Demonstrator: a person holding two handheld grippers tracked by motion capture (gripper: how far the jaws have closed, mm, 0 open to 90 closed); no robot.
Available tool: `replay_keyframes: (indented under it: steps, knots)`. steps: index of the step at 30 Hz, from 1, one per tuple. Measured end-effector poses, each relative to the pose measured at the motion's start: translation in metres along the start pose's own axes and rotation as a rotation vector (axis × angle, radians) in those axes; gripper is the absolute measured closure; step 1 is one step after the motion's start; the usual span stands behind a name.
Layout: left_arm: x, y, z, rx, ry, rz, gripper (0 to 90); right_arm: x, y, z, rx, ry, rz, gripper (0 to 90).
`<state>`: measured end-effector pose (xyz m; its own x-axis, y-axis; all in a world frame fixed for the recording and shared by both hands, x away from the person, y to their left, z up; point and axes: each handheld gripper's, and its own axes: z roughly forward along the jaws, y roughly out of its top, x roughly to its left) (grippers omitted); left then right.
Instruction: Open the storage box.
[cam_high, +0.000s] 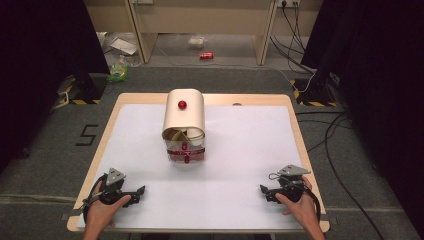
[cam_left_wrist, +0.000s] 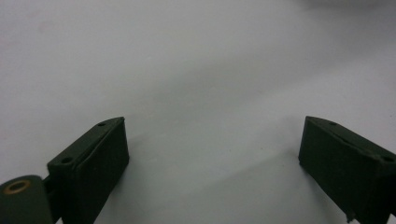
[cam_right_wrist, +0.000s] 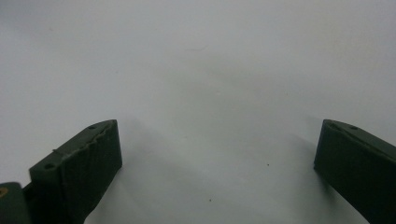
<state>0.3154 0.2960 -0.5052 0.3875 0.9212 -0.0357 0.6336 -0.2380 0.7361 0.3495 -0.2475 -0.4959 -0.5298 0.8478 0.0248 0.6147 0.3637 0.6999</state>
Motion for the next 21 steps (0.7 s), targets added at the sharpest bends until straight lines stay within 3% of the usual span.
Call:
replay_keyframes:
  steps: [3,6,8,10,12,21]
  knots:
    - [0.0,0.0,0.0,0.0,0.0,0.0,7.5,-0.001,0.0,-0.002,-0.008,0.004,0.0,5.8]
    - [0.0,0.0,0.0,0.001,-0.001,0.0,7.5,-0.004,0.001,-0.006,-0.04,0.014,0.003,23.7]
    - [0.0,0.0,0.0,0.0,0.0,0.0,7.5,-0.003,0.002,-0.008,-0.069,0.024,0.008,12.1]
    - [0.0,0.0,0.0,0.0,-0.001,0.0,7.5,-0.001,0.004,-0.011,-0.094,0.014,0.003,19.8]
    - [0.0,0.0,0.0,0.0,0.0,0.0,7.5,0.001,0.006,-0.012,-0.116,0.025,-0.003,14.8]
    - [0.0,0.0,0.0,0.0,0.0,0.0,7.5,0.013,0.014,-0.01,-0.144,0.041,-0.028,15.8]
